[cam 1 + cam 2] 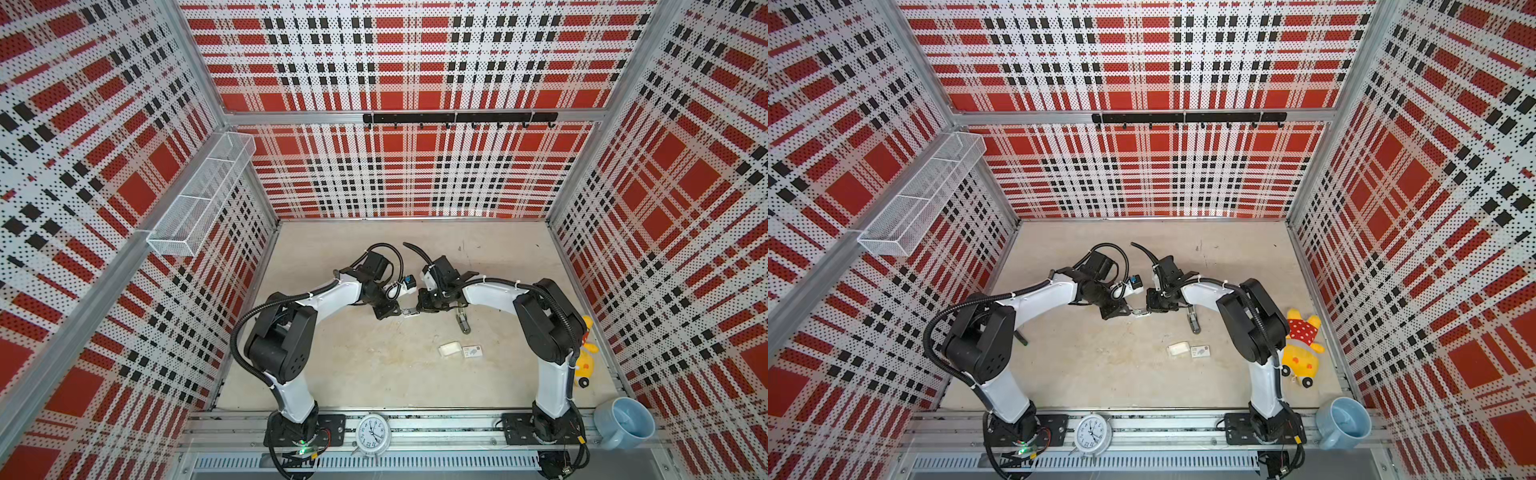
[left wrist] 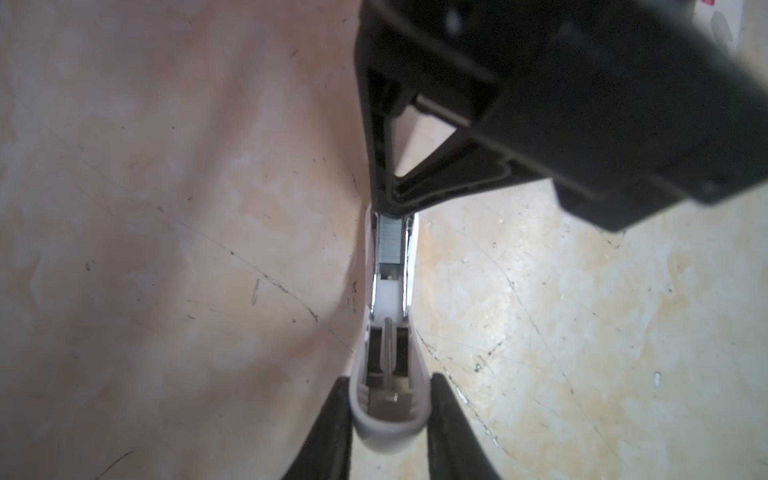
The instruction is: Load the staples into the stapler
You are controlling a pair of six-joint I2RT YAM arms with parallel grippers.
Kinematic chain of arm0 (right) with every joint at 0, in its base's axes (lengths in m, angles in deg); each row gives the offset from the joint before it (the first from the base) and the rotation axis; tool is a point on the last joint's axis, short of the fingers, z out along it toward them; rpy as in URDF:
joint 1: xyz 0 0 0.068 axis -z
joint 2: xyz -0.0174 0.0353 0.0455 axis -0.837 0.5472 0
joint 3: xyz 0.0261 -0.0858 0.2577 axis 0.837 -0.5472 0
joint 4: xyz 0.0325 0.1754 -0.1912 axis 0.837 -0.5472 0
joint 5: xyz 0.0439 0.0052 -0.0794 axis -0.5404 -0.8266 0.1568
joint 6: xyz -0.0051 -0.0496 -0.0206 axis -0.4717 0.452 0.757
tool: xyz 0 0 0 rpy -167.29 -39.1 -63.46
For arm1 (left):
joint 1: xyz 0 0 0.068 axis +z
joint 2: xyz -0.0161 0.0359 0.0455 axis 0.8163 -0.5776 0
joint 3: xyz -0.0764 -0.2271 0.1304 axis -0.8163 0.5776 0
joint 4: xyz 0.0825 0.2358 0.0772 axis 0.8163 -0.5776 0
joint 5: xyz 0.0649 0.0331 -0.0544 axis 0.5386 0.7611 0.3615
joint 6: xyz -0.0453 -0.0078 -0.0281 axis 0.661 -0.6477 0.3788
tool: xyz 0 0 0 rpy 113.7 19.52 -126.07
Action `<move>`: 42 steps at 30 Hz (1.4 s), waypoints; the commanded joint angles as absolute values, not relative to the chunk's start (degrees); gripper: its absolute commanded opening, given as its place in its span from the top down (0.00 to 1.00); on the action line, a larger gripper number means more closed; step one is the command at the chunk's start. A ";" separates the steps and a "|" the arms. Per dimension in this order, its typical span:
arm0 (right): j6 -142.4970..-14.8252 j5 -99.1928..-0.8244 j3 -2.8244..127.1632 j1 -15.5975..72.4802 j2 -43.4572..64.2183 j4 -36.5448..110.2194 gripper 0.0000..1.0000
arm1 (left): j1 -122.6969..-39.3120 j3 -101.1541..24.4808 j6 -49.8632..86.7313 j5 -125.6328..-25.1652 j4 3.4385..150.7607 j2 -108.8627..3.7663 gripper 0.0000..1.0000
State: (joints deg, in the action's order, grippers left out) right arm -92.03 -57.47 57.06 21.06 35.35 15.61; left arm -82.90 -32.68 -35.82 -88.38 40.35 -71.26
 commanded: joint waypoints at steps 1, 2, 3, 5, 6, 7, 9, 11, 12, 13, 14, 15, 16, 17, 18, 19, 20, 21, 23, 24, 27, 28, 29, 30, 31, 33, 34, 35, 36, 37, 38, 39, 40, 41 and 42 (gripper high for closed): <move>-92.50 -56.11 56.81 20.39 38.42 15.85 0.93 | -85.05 -35.32 -35.71 -90.74 41.05 -72.21 0.75; -92.67 -56.04 56.69 20.38 38.42 15.96 0.93 | -85.20 -35.78 -35.66 -90.57 40.87 -72.62 0.75; -92.78 -56.06 56.71 20.40 38.50 16.03 0.93 | -85.25 -36.30 -35.61 -90.47 40.59 -73.14 0.75; -93.12 -56.22 56.47 20.37 38.56 16.46 0.93 | -85.42 -37.55 -35.35 -89.94 39.94 -74.20 0.76; -93.41 -56.30 56.26 20.40 38.51 16.71 0.93 | -85.54 -38.19 -35.23 -89.79 39.60 -74.81 0.76; -93.61 -56.46 56.13 20.40 38.51 17.08 0.93 | -85.52 -38.93 -35.11 -89.91 39.17 -75.46 0.76; -94.14 -56.57 55.89 20.37 38.51 17.56 0.93 | -85.62 -40.17 -35.05 -89.87 38.61 -76.51 0.76; -94.51 -56.56 55.50 20.36 38.27 18.09 0.93 | -85.91 -41.16 -35.25 -89.86 37.92 -77.39 0.77; -94.75 -56.48 55.25 20.41 38.09 18.40 0.92 | -86.14 -41.54 -35.47 -89.76 37.50 -77.84 0.77; -94.95 -56.41 55.02 20.35 37.91 18.60 0.92 | -86.38 -41.98 -35.87 -89.52 36.82 -78.30 0.77; -95.13 -56.31 54.88 20.36 37.74 18.76 0.92 | -86.65 -42.33 -36.14 -89.45 36.35 -78.63 0.77; -95.17 -56.30 54.75 20.41 37.57 18.92 0.92 | -86.86 -42.53 -36.28 -89.28 36.07 -78.90 0.77; -95.21 -56.30 54.62 20.38 37.46 19.02 0.91 | -87.07 -42.78 -36.49 -89.14 35.65 -79.12 0.77; -95.31 -56.22 54.54 20.38 37.39 19.02 0.90 | -87.38 -42.89 -36.64 -89.12 35.40 -79.34 0.78; -95.30 -56.13 54.48 20.42 37.32 19.02 0.89 | -87.50 -43.05 -36.75 -88.96 35.19 -79.47 0.78; -95.30 -56.19 54.37 20.38 37.23 19.22 0.89 | -87.88 -43.23 -36.95 -88.77 34.85 -79.67 0.78; -95.35 -56.28 54.24 20.37 37.13 19.33 0.88 | -88.08 -43.45 -37.22 -88.55 34.50 -79.90 0.79; -95.37 -56.35 54.22 20.36 36.95 19.52 0.87 | -88.23 -43.66 -37.43 -88.35 34.17 -80.19 0.79; -95.50 -56.44 53.97 20.40 36.58 20.01 0.86 | -88.45 -43.94 -37.71 -88.10 33.69 -80.57 0.80; -95.48 -56.31 53.78 20.39 36.27 20.01 0.85 | -88.46 -44.02 -37.80 -88.05 33.52 -80.62 0.80; -95.45 -56.04 53.36 20.39 35.37 20.59 0.84 | -88.39 -44.12 -38.07 -87.97 33.15 -80.61 0.80; -95.50 -56.12 53.29 20.45 35.18 20.69 0.84 | -88.40 -44.06 -38.19 -87.92 33.00 -80.61 0.80; -95.50 -56.26 53.23 20.50 35.00 20.91 0.83 | -88.42 -44.05 -38.25 -87.87 32.98 -80.56 0.80; -95.50 -56.43 53.12 20.49 34.78 21.13 0.83 | -88.40 -44.03 -38.26 -87.82 32.89 -80.49 0.80; -95.50 -56.48 53.04 20.56 34.60 21.30 0.83 | -88.46 -43.98 -38.17 -87.89 32.74 -80.47 0.80; -95.89 -56.61 52.49 20.81 34.00 22.10 0.83 | -88.39 -43.95 -38.29 -87.98 32.70 -80.43 0.81; -96.23 -56.95 52.03 20.98 33.61 23.04 0.83 | -88.40 -43.94 -38.34 -88.02 32.70 -80.35 0.81; -96.59 -57.24 51.56 21.23 33.22 23.94 0.82 | -88.39 -43.94 -38.30 -88.01 32.61 -80.35 0.81; -96.85 -57.44 51.23 21.48 32.83 24.44 0.82 | -88.38 -43.91 -38.34 -88.00 32.55 -80.36 0.81; -96.99 -57.61 51.08 21.64 32.55 24.63 0.82 | -88.38 -44.01 -38.34 -88.00 32.49 -80.36 0.80; -97.00 -57.57 50.94 21.81 32.24 24.74 0.82 | -88.44 -44.10 -38.42 -88.00 32.47 -80.26 0.81; -96.97 -57.62 50.80 21.96 32.02 24.90 0.82 | -88.42 -44.12 -38.44 -88.05 32.45 -80.27 0.81; -97.00 -57.80 50.73 22.02 31.80 25.24 0.81 | -88.50 -44.28 -38.43 -88.13 32.36 -80.36 0.81; -97.11 -57.94 50.61 22.17 31.54 25.63 0.81 | -88.51 -44.37 -38.49 -88.09 32.27 -80.39 0.81; -97.25 -58.19 50.57 22.29 31.36 26.00 0.80 | -88.54 -44.47 -38.49 -88.09 32.07 -80.52 0.81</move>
State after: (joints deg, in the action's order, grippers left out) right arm -96.60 -58.50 51.29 21.80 33.30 23.47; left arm -87.51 -43.37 -37.61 -85.58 34.75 -79.70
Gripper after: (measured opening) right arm 0.195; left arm 0.277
